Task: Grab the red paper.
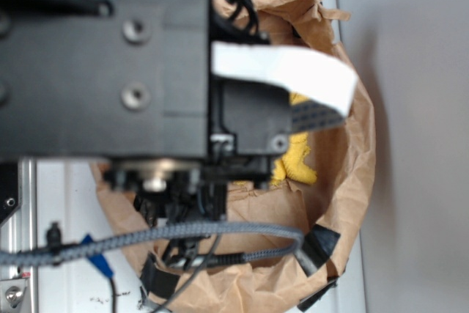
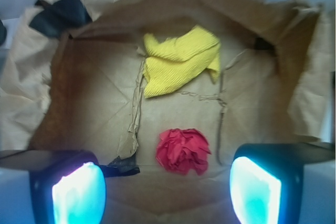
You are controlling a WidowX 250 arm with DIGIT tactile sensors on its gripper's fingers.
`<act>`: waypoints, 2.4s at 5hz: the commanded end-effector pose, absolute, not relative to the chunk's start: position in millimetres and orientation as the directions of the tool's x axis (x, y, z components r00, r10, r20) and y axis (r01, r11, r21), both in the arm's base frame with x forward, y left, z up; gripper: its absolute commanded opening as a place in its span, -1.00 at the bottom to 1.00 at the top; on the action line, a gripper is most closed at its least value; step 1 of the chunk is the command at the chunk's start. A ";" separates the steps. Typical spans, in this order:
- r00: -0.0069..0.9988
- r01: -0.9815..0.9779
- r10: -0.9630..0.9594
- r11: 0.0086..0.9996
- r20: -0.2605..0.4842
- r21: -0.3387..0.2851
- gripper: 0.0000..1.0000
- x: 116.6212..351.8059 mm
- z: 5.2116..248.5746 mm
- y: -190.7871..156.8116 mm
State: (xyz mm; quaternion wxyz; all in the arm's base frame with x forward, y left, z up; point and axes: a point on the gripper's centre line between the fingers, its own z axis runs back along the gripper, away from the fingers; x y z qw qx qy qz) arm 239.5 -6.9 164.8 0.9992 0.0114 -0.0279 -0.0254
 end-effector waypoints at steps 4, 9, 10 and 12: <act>0.988 0.152 -0.153 0.986 0.004 0.075 1.00 255.3 82.2 9.4; 0.950 0.284 -0.281 0.959 -0.138 0.003 0.88 247.0 15.8 10.2; 0.947 0.290 -0.287 0.957 -0.144 0.004 -1.00 238.2 11.8 0.1; 0.967 0.251 -0.251 0.968 -0.054 0.000 -1.00 210.8 65.6 -9.9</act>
